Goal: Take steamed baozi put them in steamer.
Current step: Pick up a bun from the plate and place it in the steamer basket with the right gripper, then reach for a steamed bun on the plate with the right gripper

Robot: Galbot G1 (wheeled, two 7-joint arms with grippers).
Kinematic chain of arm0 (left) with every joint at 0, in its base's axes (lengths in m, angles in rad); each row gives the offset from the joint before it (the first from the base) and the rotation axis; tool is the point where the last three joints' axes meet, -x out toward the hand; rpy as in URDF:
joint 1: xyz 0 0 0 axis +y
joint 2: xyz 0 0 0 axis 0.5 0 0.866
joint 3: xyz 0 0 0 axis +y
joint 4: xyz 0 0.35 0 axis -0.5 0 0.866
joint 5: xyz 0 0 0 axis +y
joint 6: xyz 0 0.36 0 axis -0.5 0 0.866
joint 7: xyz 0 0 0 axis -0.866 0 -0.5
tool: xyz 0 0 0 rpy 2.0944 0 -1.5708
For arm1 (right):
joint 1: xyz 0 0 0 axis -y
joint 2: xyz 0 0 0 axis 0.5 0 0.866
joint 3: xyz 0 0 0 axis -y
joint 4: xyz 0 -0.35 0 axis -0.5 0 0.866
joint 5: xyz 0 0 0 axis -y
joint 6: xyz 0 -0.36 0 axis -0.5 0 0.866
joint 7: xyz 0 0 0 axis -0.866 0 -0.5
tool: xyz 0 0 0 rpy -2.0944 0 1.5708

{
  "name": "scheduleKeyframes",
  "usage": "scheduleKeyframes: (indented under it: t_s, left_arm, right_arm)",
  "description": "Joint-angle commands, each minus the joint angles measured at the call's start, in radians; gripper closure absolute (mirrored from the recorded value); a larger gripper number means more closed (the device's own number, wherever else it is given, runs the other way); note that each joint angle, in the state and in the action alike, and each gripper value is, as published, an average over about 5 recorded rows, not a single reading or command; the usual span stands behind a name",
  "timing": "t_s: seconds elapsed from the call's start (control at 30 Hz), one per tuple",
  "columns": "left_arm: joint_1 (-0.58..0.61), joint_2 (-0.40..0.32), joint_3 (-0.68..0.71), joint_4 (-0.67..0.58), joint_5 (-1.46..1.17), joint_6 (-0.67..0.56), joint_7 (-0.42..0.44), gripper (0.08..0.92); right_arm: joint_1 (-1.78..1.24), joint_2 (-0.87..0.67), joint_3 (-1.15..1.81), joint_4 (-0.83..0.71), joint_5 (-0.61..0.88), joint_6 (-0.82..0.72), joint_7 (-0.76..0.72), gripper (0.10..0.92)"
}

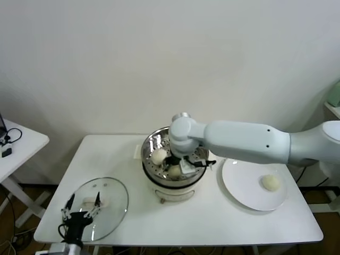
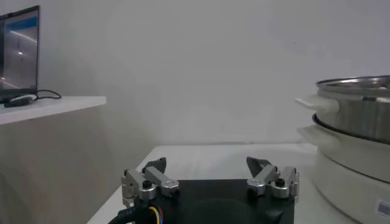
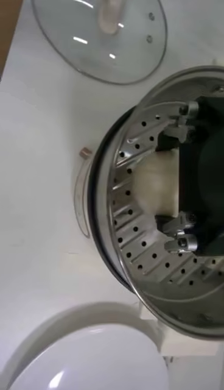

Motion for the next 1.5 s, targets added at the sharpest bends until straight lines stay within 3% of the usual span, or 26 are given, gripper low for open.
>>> scheduleKeyframes:
  t_s: [0.03, 0.77, 0.97, 1.1, 1.5]
  left_arm:
    - [0.001, -0.002, 0.002, 0.004, 0.0, 0.0, 0.0, 0.177]
    - [-0.003, -0.001, 0.003, 0.014, 0.003, -0.001, -0.001, 0.177]
    - [-0.005, -0.001, 0.003, 0.014, 0.003, -0.001, -0.001, 0.177]
    - [-0.005, -0.001, 0.003, 0.015, 0.003, -0.001, -0.001, 0.177]
    - [-0.01, 0.0, 0.009, 0.021, 0.002, -0.003, -0.004, 0.177]
  right_arm:
    - [-0.034, 0.014, -0.001, -0.009, -0.02, 0.021, 0.0, 0.338]
    - [-0.036, -0.031, 0.001, 0.005, -0.028, 0.037, 0.005, 0.327]
    - [-0.036, -0.03, 0.012, 0.0, -0.028, 0.048, 0.006, 0.223]
    - [-0.03, -0.031, 0.03, -0.004, -0.022, 0.063, -0.001, 0.204]
    - [0.143, -0.135, 0.067, 0.02, 0.132, 0.066, -0.032, 0.203]
